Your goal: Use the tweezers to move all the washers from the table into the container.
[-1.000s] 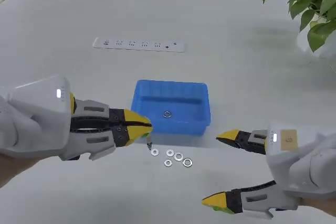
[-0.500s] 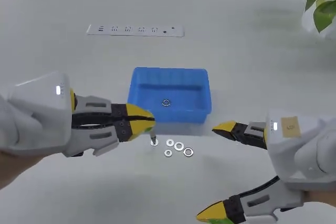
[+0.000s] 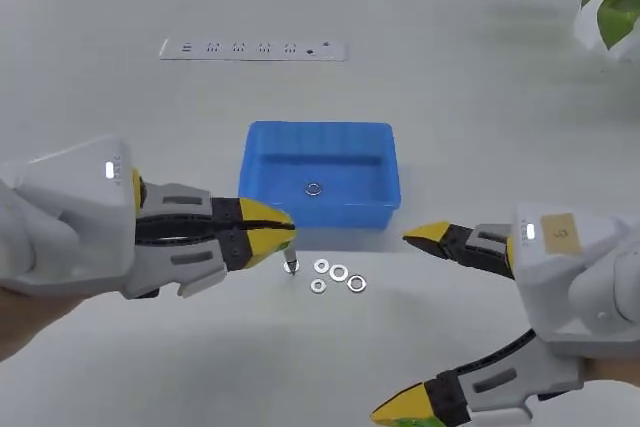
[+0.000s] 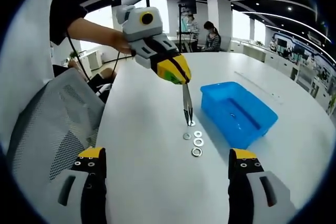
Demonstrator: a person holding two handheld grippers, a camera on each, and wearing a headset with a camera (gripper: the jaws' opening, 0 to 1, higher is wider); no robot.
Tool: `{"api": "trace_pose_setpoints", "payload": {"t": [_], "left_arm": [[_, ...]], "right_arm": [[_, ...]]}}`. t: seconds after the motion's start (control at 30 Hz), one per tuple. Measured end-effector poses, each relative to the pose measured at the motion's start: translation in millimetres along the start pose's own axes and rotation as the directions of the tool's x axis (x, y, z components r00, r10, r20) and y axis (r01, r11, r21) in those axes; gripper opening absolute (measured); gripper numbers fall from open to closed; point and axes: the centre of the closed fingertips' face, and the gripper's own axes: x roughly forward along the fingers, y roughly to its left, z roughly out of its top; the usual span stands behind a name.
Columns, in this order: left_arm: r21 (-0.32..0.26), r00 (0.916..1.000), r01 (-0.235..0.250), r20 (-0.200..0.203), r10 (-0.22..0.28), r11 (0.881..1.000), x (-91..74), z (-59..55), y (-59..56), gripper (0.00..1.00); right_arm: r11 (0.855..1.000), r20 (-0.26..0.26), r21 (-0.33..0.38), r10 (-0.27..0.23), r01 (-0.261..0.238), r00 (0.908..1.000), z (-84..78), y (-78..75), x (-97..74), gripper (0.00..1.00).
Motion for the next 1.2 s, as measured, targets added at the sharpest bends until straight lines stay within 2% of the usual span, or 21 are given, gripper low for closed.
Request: {"api": "trace_pose_setpoints", "payload": {"t": [0.1,0.23,0.43,0.53,0.63,0.7,0.83,1.0,1.2], "left_arm": [[-0.018,0.9998,-0.019,-0.011,0.019,1.0,-2.0,-1.2,6.3,0.05],[-0.038,0.9998,-0.012,-0.016,0.011,0.999,-2.3,-1.5,8.0,0.05],[-0.047,0.9997,-0.001,-0.024,0.0,0.999,-1.4,-1.4,8.3,0.05],[-0.059,0.9996,-0.001,-0.029,-0.001,0.998,-2.0,-2.0,10.1,0.05],[-0.074,0.9994,-0.006,-0.036,0.004,0.997,-2.2,-2.9,14.8,0.05],[-0.076,0.9993,0.001,-0.038,-0.004,0.997,-1.7,-3.0,14.0,0.05],[-0.074,0.9991,0.008,-0.042,-0.012,0.997,-0.2,-2.5,13.6,0.05],[-0.064,0.9986,0.021,-0.047,-0.024,0.998,0.5,-2.2,11.4,0.05],[-0.056,0.9978,0.039,-0.05,-0.042,0.998,0.8,-1.8,7.6,0.05]], "right_arm": [[1.0,0.022,0.019,-0.015,0.014,0.9996,4.5,-3.3,0.4,0.96],[1.0,0.03,0.027,-0.007,0.006,0.9995,11.6,-6.8,9.8,0.93],[0.997,0.031,-0.031,0.07,-0.069,0.9971,29.7,-9.2,35.7,0.82],[0.995,0.018,-0.063,0.085,-0.083,0.9962,34.7,-15.8,47.2,0.74],[0.993,0.033,-0.056,0.107,-0.105,0.9937,42.2,-21.3,58.0,0.65],[0.992,0.035,-0.048,0.122,-0.12,0.9919,45.6,-23.4,65.0,0.59],[0.988,0.008,-0.062,0.145,-0.145,0.9893,42.7,-26.1,76.3,0.48],[0.983,-0.007,-0.08,0.166,-0.166,0.986,39.5,-30.4,82.5,0.33],[0.981,-0.007,-0.071,0.179,-0.179,0.9839,40.1,-35.4,88.2,0.26]]}}
